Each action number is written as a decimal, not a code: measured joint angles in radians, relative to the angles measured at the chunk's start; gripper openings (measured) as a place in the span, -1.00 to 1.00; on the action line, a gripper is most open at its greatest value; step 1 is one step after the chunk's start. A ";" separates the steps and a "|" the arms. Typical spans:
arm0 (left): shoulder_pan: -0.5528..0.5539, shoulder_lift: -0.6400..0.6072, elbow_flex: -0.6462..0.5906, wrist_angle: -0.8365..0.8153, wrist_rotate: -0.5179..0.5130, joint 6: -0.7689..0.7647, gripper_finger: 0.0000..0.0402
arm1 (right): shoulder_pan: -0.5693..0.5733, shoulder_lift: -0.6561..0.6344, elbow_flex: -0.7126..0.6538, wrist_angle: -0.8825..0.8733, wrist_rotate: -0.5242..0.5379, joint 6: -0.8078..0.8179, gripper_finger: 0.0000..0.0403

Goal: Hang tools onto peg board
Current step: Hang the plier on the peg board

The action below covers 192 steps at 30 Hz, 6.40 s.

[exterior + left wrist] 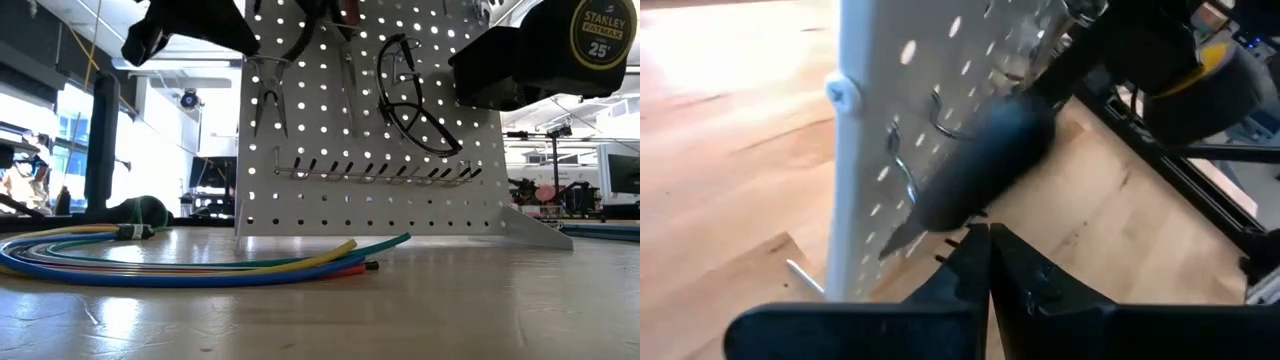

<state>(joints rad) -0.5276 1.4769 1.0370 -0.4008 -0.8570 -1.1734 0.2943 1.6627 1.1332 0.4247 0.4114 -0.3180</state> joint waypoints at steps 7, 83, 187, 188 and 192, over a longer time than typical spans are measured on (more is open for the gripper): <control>-0.038 -0.016 0.000 0.011 0.060 -0.001 -1.00 | 0.001 0.002 0.074 -0.064 0.000 -0.021 -0.46; 0.178 -0.169 -0.349 0.352 0.246 0.162 -1.00 | 0.170 -0.518 0.011 -1.943 0.559 1.982 -1.00; 0.572 -0.457 -0.352 -0.176 0.426 0.724 -1.00 | -0.200 -0.453 -0.227 -0.674 0.125 0.936 -1.00; 0.568 -0.477 -0.352 -0.174 0.426 0.718 -1.00 | -0.200 -0.458 -0.227 -0.672 0.122 0.926 -1.00; 0.552 -0.562 -0.352 -0.140 0.437 0.684 -1.00 | -0.199 -0.511 -0.227 -0.645 0.076 0.883 -1.00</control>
<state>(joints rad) 0.0243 0.9145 0.6853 -0.5411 -0.4197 -0.4894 0.0956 1.1512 0.9066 -0.2204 0.4874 0.5654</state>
